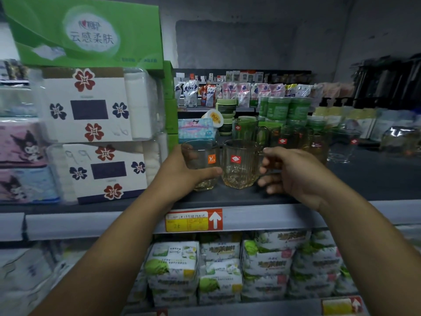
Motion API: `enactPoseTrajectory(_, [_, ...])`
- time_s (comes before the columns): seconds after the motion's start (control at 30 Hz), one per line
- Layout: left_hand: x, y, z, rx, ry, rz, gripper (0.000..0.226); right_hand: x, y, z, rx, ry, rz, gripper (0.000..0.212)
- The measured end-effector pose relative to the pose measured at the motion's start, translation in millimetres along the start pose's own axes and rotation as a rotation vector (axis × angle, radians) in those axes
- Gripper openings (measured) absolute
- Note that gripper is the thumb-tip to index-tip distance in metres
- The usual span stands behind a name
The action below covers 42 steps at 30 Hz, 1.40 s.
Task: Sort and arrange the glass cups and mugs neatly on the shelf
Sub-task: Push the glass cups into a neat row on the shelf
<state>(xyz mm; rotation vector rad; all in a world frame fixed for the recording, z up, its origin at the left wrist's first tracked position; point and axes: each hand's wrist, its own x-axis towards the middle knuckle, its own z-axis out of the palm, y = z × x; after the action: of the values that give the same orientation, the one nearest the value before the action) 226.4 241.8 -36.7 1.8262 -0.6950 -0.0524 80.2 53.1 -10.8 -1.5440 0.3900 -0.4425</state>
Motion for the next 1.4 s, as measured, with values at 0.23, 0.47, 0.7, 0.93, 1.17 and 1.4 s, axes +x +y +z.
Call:
enactPoseTrajectory(0.23, [-12.9,9.3,0.3,-0.045,0.104,0.071,0.074,1.7,4.6,14.4,0.218,0.114,-0.020,0.035])
enactPoseTrajectory(0.47, [-48.4,36.4,-8.9,-0.189,0.156,0.199,0.058,-47.7,-4.5,7.3,0.309,0.212,-0.125,0.035])
enactPoseTrajectory(0.7, [-99.4,63.6,8.2,-0.359,-0.019,0.307,0.063,-132.2,-2.0,-5.8,0.376,0.388,-0.234,0.039])
enactPoseTrajectory(0.93, [-144.4,84.8,61.8,-0.481,-0.255,0.321,0.050,-230.5,15.3,-43.0,0.387,0.654,-0.273,0.047])
enactPoseTrajectory(1.17, [-191.4,119.9,147.2,-0.511,-0.387,0.317,0.060,-310.6,26.1,-118.9,0.368,0.767,-0.323,0.041])
enactPoseTrajectory(1.4, [-238.9,173.3,256.8,-0.552,-0.450,0.314,0.059,-370.9,29.6,-231.8,0.273,0.752,-0.335,0.038])
